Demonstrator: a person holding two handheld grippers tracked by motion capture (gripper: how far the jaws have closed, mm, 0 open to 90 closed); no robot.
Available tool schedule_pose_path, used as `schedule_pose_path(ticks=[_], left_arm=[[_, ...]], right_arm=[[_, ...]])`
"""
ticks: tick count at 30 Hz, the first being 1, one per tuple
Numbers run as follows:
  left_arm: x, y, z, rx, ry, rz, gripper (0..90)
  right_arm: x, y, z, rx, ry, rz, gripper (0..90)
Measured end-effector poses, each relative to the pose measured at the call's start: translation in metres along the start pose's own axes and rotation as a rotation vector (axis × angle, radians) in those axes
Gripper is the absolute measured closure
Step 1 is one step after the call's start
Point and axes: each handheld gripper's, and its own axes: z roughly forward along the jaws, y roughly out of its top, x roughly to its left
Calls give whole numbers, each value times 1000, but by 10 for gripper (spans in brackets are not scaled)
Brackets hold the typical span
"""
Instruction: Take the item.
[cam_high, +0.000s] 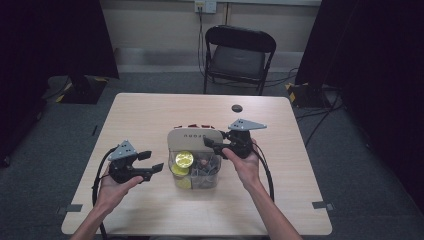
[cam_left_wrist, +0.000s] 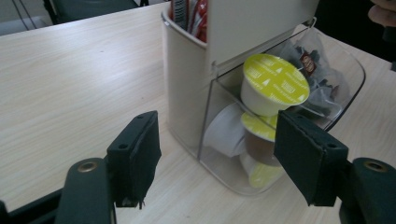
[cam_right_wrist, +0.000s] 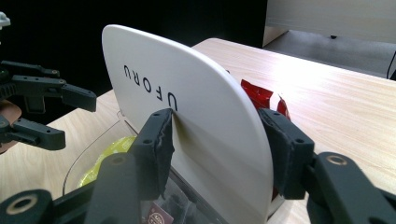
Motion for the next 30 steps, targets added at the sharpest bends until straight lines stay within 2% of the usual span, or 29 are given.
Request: schedule_pose_path(ticks=[6,13,15,19,22,26,30], left_arm=[[-9,9,6,-10,-20,16,311],[-21,23,17,-25,-63,39,328],[-26,25,24,-21,-79,59,362],[-31,29,30,-9,-89,81,374],[-33,31,34,-5,-96,83,372],[-32,28,42,30,-106,70,340],[-32,27,48,26,-107,56,303]], right_arm=[[-1,0,0,3,0,1,469],[-1,1,0,4,2,1,468],[-1,1,0,4,2,0,466],[-1,1,0,5,1,-1,465],[-1,1,0,5,2,0,465],[-1,1,0,5,4,-1,465],[-1,1,0,6,5,-1,465]])
